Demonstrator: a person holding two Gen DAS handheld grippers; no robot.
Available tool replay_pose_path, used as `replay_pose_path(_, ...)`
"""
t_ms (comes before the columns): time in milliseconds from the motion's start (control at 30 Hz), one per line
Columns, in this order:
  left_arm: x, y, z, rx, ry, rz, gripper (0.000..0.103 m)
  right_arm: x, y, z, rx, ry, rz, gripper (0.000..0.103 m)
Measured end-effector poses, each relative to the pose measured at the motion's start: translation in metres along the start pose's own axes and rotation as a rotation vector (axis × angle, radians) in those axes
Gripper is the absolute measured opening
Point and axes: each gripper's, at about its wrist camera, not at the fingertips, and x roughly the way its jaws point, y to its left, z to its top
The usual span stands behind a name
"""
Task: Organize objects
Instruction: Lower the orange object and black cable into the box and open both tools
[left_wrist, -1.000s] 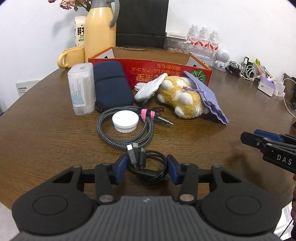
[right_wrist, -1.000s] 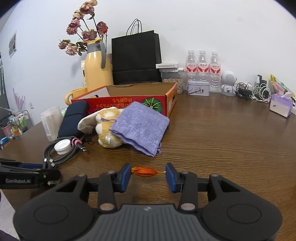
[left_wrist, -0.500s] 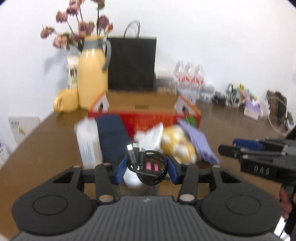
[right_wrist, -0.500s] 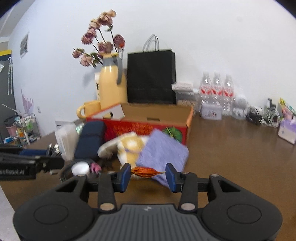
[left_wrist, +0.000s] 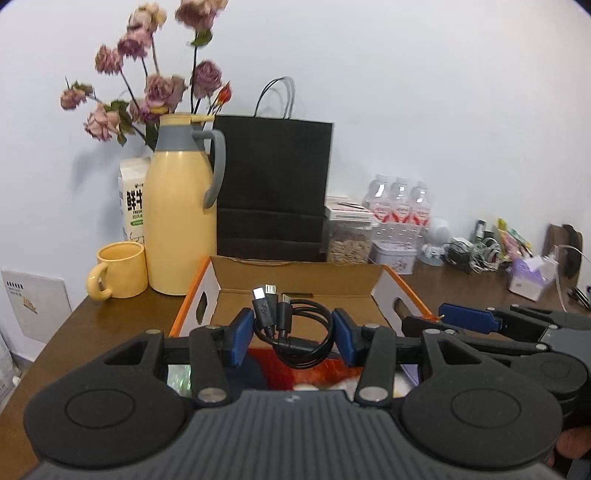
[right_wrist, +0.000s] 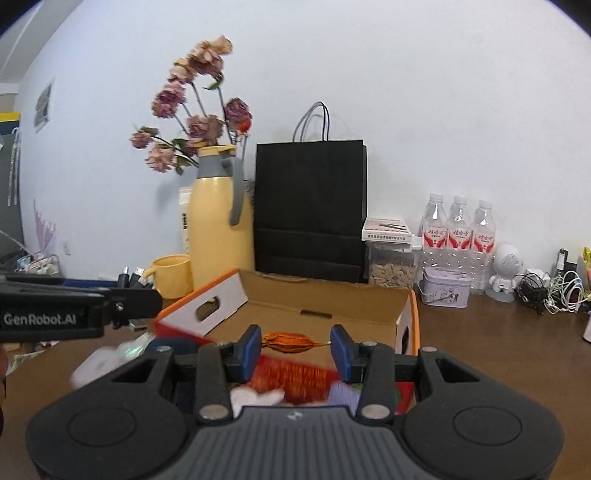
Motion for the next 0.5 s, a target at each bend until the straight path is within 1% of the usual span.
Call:
replay_pose_path(167,0.057,0.008,0.013,-0.048,0.047,0.017,0.047,0.060,-0.006,0.009,0.029,0.048,-0.029,0.040)
replay_pose_path(267,0.087,0.008,0.017,-0.048,0.057,0.054,0.047,0.090,-0.009,0.011,0.038,0.078,-0.044,0.040)
replay_pose_path(333,0.101,0.011,0.017,-0.059,0.064,0.073,0.047,0.103,-0.012,0.009,0.045,0.093,-0.051,0.040)
replay_pose_path(400,0.110,0.015,0.016,-0.080,0.075,0.076,0.047,0.112,-0.015,0.002,0.048,0.110,-0.049,0.040)
replay_pose_path(500,0.119,0.018,0.013,-0.067,0.098,0.094,0.047,0.123,-0.018,-0.005,0.055,0.147,-0.049,0.040)
